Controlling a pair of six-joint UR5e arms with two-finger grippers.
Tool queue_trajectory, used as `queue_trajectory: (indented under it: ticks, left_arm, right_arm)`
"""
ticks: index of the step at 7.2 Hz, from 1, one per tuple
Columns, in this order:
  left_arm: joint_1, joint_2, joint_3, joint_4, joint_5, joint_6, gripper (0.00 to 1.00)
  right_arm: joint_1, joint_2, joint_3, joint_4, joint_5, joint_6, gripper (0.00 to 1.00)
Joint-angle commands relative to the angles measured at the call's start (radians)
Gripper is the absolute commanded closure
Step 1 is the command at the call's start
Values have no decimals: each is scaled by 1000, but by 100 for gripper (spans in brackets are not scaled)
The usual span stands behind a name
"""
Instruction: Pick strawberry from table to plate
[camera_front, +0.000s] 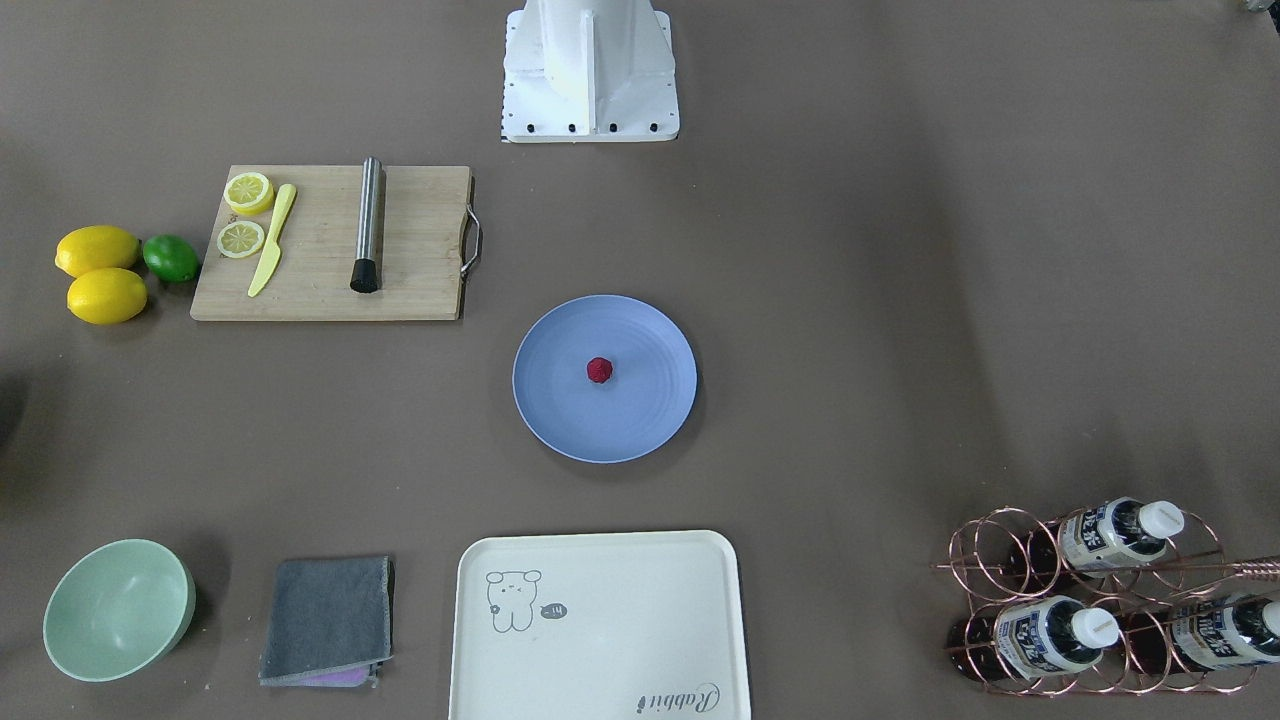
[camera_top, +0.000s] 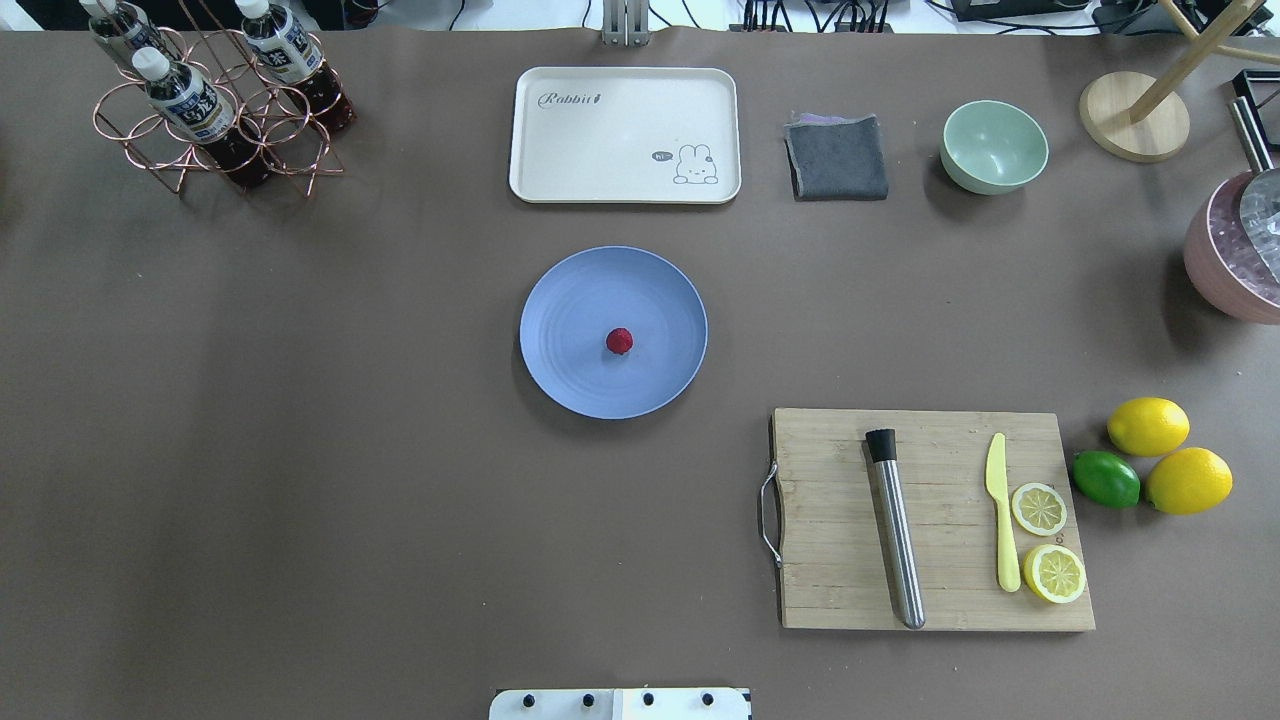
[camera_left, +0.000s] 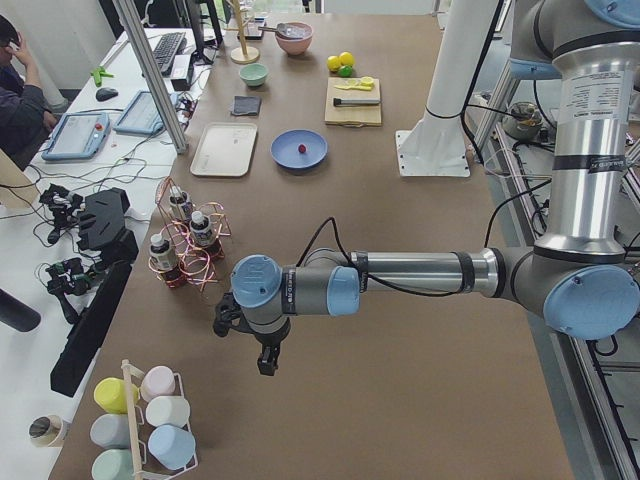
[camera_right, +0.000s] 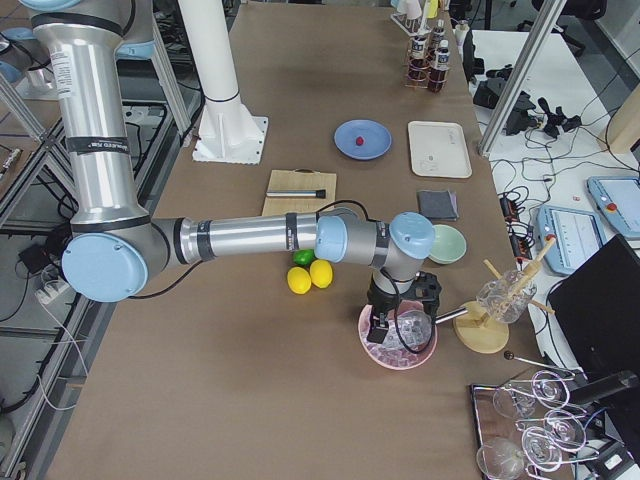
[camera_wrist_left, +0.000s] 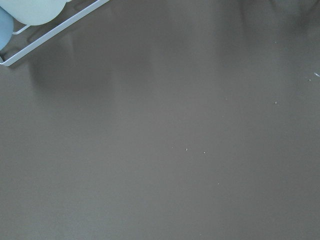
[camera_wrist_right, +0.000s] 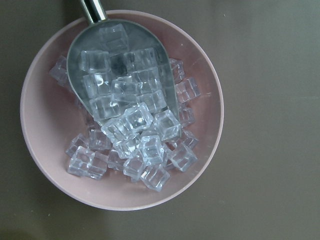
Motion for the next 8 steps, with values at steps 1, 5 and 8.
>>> queue_trajectory:
  ticks: [1, 5, 8]
  left_arm:
    - [-4, 1, 1, 0, 0, 0, 2]
    - [-4, 3, 3, 0, 2, 0, 2]
    - [-4, 3, 6, 0, 4, 0, 2]
  right_arm:
    - [-13, -11, 0, 4, 1, 0, 0]
    - [-33, -9, 0, 6, 5, 8, 0]
    - [-58, -11, 0, 47, 8, 9, 0]
